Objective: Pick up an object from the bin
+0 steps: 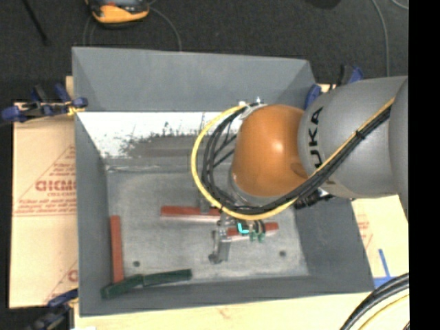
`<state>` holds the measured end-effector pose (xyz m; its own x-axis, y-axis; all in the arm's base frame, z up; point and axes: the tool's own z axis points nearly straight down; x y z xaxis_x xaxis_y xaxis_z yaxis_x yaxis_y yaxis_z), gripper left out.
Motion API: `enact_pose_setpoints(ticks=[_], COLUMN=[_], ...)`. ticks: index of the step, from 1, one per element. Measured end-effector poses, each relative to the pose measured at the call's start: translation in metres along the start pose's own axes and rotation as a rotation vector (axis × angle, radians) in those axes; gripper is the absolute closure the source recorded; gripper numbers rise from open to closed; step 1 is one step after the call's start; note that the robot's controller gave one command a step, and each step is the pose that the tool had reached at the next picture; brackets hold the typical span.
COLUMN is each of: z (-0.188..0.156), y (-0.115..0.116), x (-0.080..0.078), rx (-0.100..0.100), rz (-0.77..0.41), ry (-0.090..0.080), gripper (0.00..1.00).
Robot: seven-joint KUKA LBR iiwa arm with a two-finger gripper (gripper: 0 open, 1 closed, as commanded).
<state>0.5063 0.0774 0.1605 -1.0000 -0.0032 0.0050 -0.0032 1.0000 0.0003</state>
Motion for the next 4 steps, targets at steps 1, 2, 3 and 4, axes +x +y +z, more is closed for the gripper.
enact_pose_setpoints(ticks=[1,2,3,4], z=[-0.003,0.031,0.043,0.085], y=[0.000,-0.017,-0.015,-0.039], x=[-0.002,-0.029,-0.053,-0.059], rx=[-0.001,-0.002,0.000,0.000], rz=[0.002,0.055,0.210,0.175], ry=[-0.007,-0.013,-0.002,-0.018], gripper=[0.00,0.00,0.00,1.00])
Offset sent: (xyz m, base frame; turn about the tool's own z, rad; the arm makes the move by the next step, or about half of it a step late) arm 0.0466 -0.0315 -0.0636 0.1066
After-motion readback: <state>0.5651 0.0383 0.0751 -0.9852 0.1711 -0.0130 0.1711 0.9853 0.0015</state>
